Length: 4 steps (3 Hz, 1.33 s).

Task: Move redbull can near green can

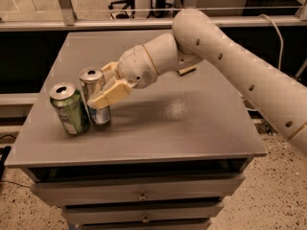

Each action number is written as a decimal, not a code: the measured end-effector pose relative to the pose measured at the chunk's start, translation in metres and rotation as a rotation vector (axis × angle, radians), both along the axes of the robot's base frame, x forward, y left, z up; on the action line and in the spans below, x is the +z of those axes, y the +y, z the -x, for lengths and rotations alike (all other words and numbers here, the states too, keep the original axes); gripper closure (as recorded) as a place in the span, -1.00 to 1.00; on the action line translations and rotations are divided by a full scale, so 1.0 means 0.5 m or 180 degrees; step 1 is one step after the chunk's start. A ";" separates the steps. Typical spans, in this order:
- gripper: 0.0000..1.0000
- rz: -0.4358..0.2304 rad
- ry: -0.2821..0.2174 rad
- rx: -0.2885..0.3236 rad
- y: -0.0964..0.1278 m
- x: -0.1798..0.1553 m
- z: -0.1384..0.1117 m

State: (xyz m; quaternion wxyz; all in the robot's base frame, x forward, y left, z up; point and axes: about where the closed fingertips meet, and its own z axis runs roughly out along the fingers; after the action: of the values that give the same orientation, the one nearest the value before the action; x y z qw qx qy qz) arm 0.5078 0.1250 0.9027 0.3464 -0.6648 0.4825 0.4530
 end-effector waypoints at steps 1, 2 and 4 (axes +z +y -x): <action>0.51 -0.0012 -0.0060 0.0073 0.014 -0.011 0.008; -0.12 0.0029 -0.0184 0.0109 0.021 -0.019 0.008; -1.00 0.0081 -0.0297 0.0103 0.018 -0.015 0.000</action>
Offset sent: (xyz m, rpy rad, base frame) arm -0.0008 0.0092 -0.0138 -0.0191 -0.0886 0.0320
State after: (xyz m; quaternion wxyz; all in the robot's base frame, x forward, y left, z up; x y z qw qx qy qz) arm 0.5077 0.1341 0.8953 0.3528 -0.6972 0.4608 0.4209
